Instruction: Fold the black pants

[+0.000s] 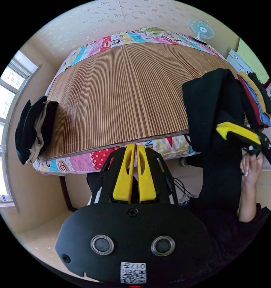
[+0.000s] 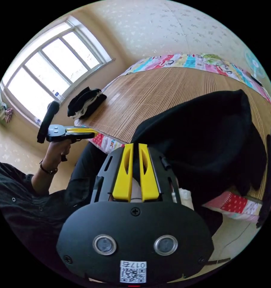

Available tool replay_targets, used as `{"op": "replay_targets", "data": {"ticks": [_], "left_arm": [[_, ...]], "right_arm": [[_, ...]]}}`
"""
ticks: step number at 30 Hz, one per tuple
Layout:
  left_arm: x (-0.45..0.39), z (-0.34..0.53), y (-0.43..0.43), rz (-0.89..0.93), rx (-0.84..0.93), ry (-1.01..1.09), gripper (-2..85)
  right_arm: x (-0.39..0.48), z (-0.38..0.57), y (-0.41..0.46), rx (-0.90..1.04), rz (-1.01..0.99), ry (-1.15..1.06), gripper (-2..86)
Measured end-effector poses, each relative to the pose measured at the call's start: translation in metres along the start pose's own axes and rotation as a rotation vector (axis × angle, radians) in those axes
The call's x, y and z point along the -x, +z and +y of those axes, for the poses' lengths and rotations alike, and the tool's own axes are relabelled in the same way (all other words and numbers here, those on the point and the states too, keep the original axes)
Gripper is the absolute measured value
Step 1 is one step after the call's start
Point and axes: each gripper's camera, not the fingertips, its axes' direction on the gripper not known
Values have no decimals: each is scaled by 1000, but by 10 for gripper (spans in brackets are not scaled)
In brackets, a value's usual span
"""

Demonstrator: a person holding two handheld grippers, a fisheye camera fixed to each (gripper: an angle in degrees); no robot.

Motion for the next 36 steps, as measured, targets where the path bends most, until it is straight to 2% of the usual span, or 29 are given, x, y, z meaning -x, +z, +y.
{"op": "replay_targets", "data": {"ticks": [5,8,10,13,18,26,29,31,36], "left_arm": [[-4,-5,19,18,4,42,-8],[-7,-4,25,12,-15,57,-7],[-10,-3,29,5,-33,73,-7],[-16,-3,39,-25,-23,100,-6],[-25,-7,51,-51,-8,127,-5],[-37,-13,60,-81,-36,166,-1],[-31,-12,47,33,-162,123,10],[-33,-19,34,206,-252,189,45],[-82,-71,34,342,-226,373,107]], "right_arm": [[-73,10,-98,-252,109,287,127],[-106,4,-101,-224,125,430,113],[-111,-5,-83,-147,90,406,77],[-99,-17,-31,113,38,341,28],[-69,0,-49,49,134,285,12],[-111,4,-93,14,-151,322,7],[-100,1,-99,57,-150,266,7],[-93,0,-104,83,-147,245,6],[-87,3,-123,119,-206,229,5]]}}
